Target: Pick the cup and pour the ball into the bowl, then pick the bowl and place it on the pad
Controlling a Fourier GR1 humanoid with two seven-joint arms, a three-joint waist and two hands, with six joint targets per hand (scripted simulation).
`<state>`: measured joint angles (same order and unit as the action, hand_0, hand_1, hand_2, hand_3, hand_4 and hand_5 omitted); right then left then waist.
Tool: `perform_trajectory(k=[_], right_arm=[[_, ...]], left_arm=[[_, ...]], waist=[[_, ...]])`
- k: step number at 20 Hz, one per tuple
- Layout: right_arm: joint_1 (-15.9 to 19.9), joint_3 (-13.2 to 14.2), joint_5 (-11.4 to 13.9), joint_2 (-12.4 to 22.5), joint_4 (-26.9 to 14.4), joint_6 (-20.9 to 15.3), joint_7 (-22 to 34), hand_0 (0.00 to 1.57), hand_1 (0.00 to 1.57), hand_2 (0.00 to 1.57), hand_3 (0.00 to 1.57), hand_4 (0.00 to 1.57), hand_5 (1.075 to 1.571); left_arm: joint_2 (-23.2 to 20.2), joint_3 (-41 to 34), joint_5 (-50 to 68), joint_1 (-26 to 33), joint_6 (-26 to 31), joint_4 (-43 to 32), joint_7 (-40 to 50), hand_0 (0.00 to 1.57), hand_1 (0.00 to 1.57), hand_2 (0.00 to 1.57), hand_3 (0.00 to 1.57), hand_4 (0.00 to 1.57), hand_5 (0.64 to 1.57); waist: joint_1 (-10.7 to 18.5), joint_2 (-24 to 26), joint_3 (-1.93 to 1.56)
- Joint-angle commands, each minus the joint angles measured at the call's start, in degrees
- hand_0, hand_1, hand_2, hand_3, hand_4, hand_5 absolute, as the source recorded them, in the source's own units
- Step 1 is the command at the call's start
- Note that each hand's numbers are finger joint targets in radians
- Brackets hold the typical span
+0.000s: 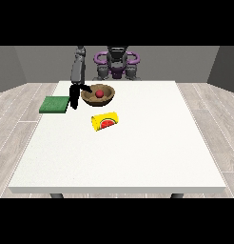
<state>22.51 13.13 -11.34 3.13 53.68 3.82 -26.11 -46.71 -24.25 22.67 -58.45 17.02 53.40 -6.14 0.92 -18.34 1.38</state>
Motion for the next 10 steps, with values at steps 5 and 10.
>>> perform_trajectory(k=[5,10], right_arm=[[4.06,-4.82,0.54,-3.04,-3.75,-10.19,5.92,0.00,0.00,0.00,0.00,0.42,1.570],[0.93,-4.62,2.57,-2.74,-5.13,-14.24,8.26,1.57,1.57,1.57,0.86,0.87,1.421]], left_arm=[[-0.78,0.29,0.90,-2.98,0.80,-0.95,1.50,0.00,0.00,0.00,0.00,0.00,1.540],[-1.70,0.10,1.26,-4.25,0.71,-0.26,2.29,0.00,0.00,0.00,0.00,0.00,1.537]], waist=[[3.95,-1.61,-1.39],[4.71,-3.61,-1.37]])
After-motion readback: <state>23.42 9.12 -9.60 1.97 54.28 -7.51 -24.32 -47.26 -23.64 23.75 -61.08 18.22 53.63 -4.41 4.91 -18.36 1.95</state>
